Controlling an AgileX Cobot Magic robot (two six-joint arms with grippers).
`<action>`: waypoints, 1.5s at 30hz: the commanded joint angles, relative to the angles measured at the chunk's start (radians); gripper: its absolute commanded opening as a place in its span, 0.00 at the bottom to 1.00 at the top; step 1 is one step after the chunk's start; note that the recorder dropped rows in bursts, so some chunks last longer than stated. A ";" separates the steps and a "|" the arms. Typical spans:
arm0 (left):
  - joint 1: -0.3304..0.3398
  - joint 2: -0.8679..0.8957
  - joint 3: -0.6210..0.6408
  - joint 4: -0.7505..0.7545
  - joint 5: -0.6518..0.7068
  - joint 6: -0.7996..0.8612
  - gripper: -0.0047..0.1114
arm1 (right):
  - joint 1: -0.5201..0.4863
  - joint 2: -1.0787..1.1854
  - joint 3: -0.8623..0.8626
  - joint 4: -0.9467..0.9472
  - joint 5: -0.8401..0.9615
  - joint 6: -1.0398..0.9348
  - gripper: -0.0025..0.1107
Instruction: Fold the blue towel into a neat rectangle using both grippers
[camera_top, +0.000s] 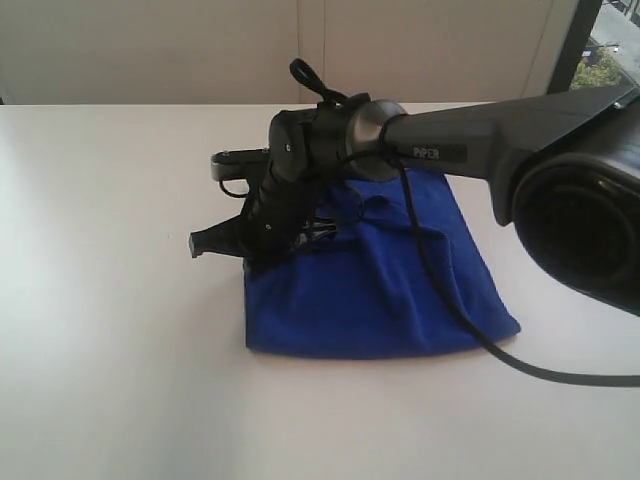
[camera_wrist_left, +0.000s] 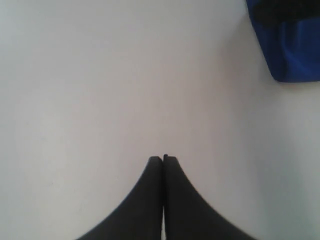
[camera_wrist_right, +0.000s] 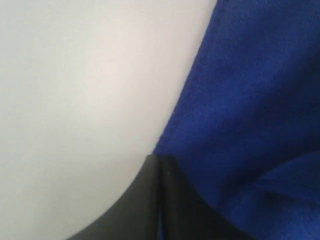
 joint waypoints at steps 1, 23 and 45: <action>0.003 -0.009 0.006 -0.011 0.010 0.000 0.04 | 0.006 0.004 0.004 0.031 -0.038 0.007 0.02; 0.003 -0.009 0.006 -0.011 0.010 0.000 0.04 | 0.010 -0.018 0.009 -0.085 0.057 -0.008 0.02; 0.003 -0.009 0.006 -0.011 0.010 0.000 0.04 | 0.018 0.015 0.009 0.045 -0.041 0.003 0.02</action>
